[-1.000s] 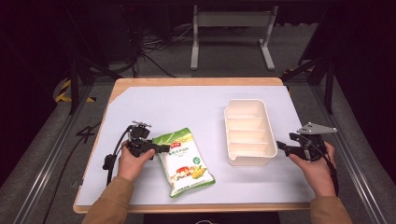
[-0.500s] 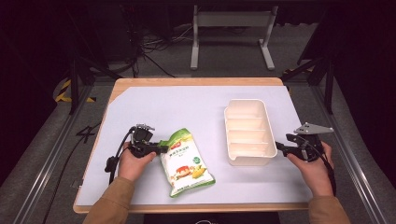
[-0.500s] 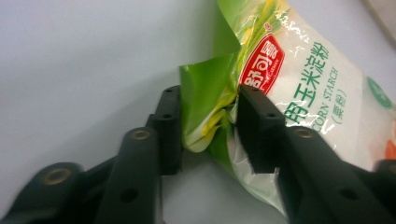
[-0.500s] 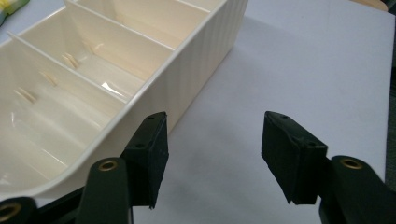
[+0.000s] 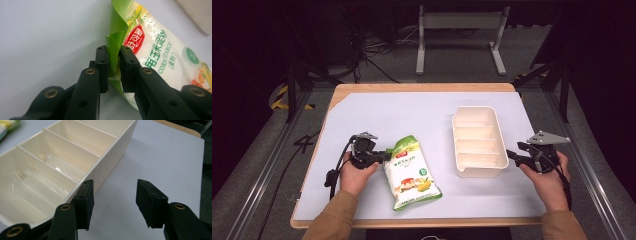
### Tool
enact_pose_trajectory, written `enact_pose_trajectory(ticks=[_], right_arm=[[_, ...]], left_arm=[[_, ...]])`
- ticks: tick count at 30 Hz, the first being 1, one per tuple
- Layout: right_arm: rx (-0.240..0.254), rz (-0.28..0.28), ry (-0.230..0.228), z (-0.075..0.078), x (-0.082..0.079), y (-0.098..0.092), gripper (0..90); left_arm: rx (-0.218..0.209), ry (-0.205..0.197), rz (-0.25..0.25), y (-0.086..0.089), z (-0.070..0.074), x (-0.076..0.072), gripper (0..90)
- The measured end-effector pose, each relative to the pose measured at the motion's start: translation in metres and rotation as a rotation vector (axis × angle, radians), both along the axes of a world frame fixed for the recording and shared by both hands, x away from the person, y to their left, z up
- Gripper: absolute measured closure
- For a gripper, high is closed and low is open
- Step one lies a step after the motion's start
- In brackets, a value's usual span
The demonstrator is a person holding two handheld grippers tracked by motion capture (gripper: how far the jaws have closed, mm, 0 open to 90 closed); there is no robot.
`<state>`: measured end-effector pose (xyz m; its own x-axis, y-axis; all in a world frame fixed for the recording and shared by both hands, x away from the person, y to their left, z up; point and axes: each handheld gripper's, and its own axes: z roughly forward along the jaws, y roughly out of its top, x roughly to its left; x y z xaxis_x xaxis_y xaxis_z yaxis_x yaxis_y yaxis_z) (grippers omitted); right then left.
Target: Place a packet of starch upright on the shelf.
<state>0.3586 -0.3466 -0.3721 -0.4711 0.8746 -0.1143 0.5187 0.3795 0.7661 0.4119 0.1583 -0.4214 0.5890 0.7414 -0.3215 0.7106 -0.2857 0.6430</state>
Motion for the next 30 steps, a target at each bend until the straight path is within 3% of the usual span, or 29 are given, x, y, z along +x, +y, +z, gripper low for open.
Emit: enact_pose_trajectory(ticks=[5, 15, 19, 25, 30], right_arm=[[0.005, -0.019, -0.023, 0.006, -0.003, -0.003, 50.9], [0.025, -0.022, -0.055, 0.016, -0.009, -0.003, 53.4], [0.045, -0.009, -0.070, 0.022, -0.012, 0.000, 53.6], [0.054, 0.011, -0.077, 0.028, -0.015, 0.006, 53.5], [0.076, 0.057, -0.089, 0.035, -0.019, 0.016, 53.4]], left_arm=[[-0.043, -0.034, 0.000, 0.004, 0.010, -0.004, 80.2], [-0.138, -0.171, -0.015, 0.017, 0.049, -0.022, 80.6], [-0.157, -0.225, -0.027, 0.020, 0.064, -0.030, 80.8], [-0.175, -0.263, -0.053, 0.020, 0.077, -0.039, 80.9], [-0.182, -0.317, -0.079, 0.018, 0.089, -0.049, 81.0]])
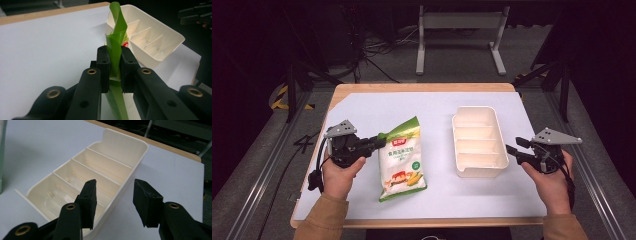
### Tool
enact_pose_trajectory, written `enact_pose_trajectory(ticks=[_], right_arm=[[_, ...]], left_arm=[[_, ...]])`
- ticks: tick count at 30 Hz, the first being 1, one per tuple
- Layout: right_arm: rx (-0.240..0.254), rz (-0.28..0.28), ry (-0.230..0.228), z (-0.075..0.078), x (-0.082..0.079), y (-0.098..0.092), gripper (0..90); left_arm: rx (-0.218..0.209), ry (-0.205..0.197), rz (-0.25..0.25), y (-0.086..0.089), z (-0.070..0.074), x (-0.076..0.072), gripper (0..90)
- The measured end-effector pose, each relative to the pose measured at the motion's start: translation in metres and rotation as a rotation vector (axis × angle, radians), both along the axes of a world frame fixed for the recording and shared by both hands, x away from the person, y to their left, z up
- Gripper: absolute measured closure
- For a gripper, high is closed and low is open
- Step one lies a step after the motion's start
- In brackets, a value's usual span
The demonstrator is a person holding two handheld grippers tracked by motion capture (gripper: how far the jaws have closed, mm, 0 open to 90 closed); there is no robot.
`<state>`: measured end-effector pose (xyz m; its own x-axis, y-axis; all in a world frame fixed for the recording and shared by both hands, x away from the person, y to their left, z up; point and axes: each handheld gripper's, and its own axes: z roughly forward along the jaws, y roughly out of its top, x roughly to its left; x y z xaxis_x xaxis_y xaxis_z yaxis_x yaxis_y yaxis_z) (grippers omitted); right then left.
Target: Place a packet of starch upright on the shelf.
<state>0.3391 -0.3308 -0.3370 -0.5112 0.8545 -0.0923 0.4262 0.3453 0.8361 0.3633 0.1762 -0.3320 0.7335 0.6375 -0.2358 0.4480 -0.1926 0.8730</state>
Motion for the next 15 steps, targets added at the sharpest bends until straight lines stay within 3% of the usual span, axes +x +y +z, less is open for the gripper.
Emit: enact_pose_trajectory(ticks=[8, 15], right_arm=[[0.055, 0.136, 0.006, 0.008, 0.000, 0.019, 51.3], [0.109, 0.301, -0.014, 0.018, 0.000, 0.050, 51.0]], left_arm=[[0.014, -0.073, -0.038, -0.005, 0.017, -0.012, 81.4], [0.047, -0.148, -0.078, -0.012, 0.030, -0.024, 82.0]])
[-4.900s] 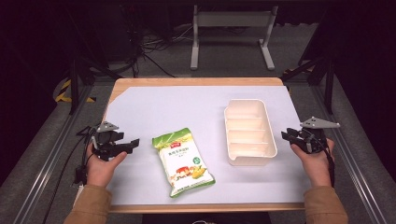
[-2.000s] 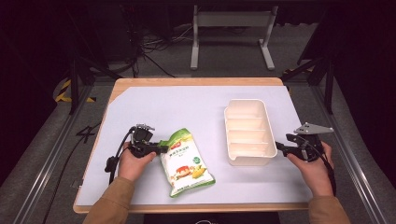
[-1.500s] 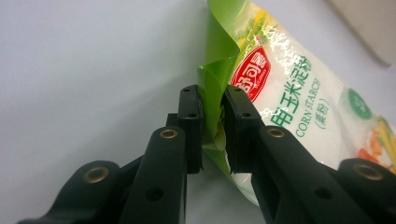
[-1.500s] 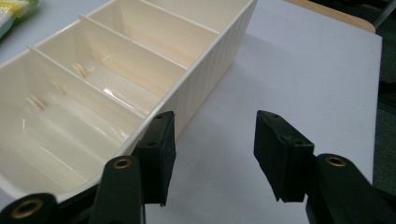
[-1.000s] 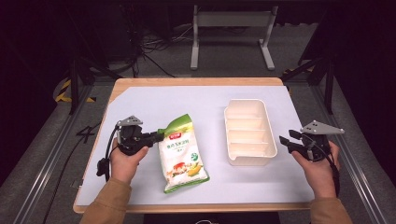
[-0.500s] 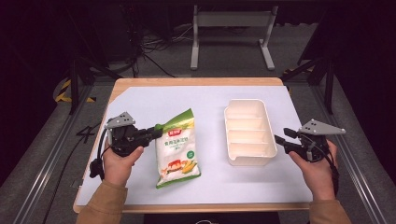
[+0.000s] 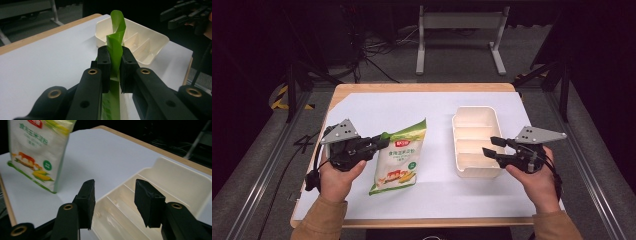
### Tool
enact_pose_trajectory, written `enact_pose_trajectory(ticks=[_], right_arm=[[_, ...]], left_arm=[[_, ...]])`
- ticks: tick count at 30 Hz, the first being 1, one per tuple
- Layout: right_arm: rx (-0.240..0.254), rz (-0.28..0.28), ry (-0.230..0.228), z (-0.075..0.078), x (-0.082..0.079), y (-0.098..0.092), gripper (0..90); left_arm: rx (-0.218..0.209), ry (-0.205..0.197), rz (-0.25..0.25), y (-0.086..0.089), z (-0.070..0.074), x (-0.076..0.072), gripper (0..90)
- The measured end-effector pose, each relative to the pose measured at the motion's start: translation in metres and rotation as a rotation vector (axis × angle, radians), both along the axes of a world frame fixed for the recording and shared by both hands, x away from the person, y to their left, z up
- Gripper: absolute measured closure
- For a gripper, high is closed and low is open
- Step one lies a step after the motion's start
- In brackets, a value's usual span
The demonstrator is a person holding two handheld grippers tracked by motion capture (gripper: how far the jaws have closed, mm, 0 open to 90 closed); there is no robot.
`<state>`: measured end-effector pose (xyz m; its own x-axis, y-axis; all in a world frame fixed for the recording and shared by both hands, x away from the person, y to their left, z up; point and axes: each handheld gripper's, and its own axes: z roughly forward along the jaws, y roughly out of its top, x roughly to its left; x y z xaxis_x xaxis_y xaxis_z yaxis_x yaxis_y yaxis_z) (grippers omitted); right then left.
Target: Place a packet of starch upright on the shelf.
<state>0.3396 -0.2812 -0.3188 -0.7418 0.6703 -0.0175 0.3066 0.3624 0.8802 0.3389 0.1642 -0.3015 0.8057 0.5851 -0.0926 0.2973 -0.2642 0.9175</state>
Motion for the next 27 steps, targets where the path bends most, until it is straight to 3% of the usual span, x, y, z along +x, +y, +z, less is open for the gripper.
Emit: enact_pose_trajectory(ticks=[3, 18, 22, 23, 27], right_arm=[[0.025, 0.063, 0.012, 0.003, 0.004, 0.016, 48.7], [0.032, 0.289, 0.034, 0.001, 0.027, 0.099, 38.6], [0.038, 0.308, 0.045, -0.001, 0.032, 0.108, 38.3], [0.063, 0.329, 0.060, -0.003, 0.035, 0.112, 37.2], [0.086, 0.351, 0.070, -0.005, 0.038, 0.116, 35.2]], left_arm=[[0.002, -0.021, -0.006, -0.002, 0.005, -0.005, 82.2], [-0.027, -0.079, -0.059, -0.007, 0.021, -0.013, 82.5], [-0.035, -0.084, -0.074, -0.010, 0.023, -0.013, 82.6], [-0.046, -0.083, -0.078, -0.011, 0.024, -0.013, 82.6], [-0.056, -0.082, -0.092, -0.014, 0.025, -0.012, 82.6]])
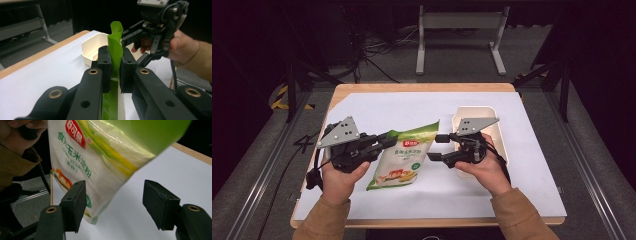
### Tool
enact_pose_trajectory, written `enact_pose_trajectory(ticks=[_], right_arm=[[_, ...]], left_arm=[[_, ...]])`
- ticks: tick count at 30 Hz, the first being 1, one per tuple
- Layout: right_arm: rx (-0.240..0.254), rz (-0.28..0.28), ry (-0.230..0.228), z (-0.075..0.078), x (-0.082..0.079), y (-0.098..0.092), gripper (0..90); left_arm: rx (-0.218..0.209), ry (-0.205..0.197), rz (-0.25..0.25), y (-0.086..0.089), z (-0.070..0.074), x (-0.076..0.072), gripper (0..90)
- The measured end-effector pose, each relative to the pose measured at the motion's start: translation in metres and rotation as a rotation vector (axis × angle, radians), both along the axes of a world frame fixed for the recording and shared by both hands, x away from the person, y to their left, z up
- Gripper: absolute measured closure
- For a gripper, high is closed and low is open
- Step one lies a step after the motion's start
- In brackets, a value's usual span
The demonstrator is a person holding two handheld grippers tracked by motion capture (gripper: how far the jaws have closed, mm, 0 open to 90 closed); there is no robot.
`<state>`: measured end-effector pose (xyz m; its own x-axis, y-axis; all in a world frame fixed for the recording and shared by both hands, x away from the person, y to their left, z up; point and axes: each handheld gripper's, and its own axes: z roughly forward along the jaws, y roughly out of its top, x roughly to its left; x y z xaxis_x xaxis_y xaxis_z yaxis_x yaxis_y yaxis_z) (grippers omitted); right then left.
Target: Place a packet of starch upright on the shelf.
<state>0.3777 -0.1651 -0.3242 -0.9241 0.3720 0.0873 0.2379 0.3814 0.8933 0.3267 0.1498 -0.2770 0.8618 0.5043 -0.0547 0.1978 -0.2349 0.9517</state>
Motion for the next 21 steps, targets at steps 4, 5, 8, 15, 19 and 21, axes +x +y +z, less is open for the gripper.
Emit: enact_pose_trajectory(ticks=[4, 5, 8, 15, 19, 21], right_arm=[[0.036, 0.050, 0.013, -0.002, 0.005, 0.006, 34.4], [0.044, 0.059, 0.015, -0.002, 0.005, 0.007, 35.0], [0.084, 0.106, 0.026, -0.004, 0.009, 0.010, 35.4], [0.147, 0.146, 0.073, -0.009, 0.016, 0.014, 35.4], [0.144, 0.164, 0.075, -0.013, 0.017, 0.023, 35.4], [0.151, 0.179, 0.083, -0.014, 0.017, 0.027, 39.7]], left_arm=[[0.000, -0.005, -0.009, -0.005, 0.000, 0.002, 82.7], [0.000, -0.005, -0.011, -0.006, 0.000, 0.002, 82.7], [-0.002, -0.012, -0.015, -0.007, 0.000, 0.001, 82.8], [-0.015, -0.027, -0.020, -0.005, 0.001, -0.001, 83.0], [-0.015, -0.026, -0.027, -0.007, 0.001, -0.001, 83.0], [-0.017, -0.022, -0.029, -0.007, 0.000, -0.001, 83.0]])
